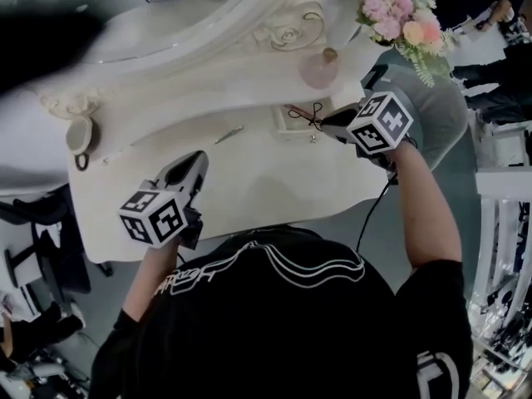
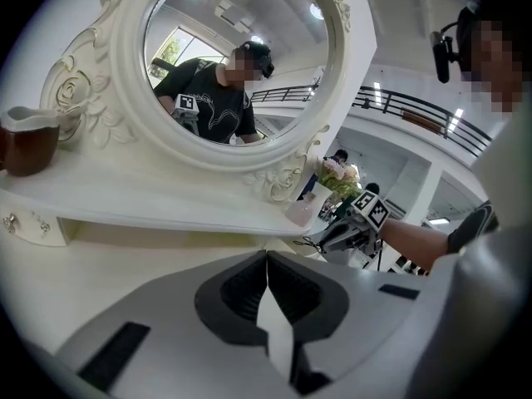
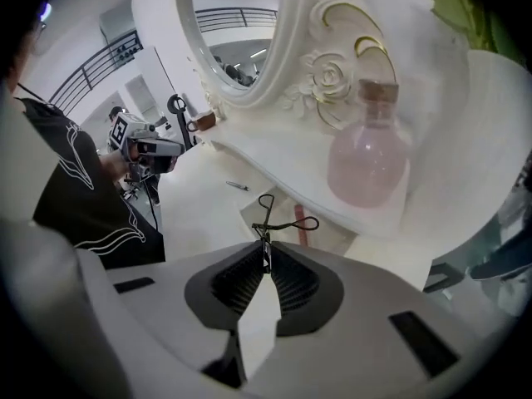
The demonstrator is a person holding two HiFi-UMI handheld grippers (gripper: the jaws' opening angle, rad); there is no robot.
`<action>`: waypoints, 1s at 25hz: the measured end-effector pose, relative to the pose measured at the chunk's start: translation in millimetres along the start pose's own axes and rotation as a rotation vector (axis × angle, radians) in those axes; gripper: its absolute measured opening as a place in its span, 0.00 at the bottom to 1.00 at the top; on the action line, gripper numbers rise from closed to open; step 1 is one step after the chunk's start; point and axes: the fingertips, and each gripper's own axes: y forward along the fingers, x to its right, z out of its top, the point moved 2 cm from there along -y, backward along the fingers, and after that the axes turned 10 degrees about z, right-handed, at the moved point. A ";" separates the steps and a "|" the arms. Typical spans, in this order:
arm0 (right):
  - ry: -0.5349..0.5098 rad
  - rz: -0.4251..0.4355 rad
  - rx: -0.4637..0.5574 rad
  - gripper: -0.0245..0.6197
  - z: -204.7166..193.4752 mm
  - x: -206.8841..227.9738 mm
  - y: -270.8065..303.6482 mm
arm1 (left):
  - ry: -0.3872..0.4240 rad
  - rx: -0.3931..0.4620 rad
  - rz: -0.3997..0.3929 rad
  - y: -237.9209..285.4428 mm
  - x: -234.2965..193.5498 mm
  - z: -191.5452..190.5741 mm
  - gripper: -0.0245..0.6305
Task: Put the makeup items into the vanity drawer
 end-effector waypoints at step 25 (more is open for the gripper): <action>-0.131 -0.018 -0.237 0.19 23.7 23.4 44.3 | -0.065 0.022 0.067 -4.7 -28.6 0.8 0.07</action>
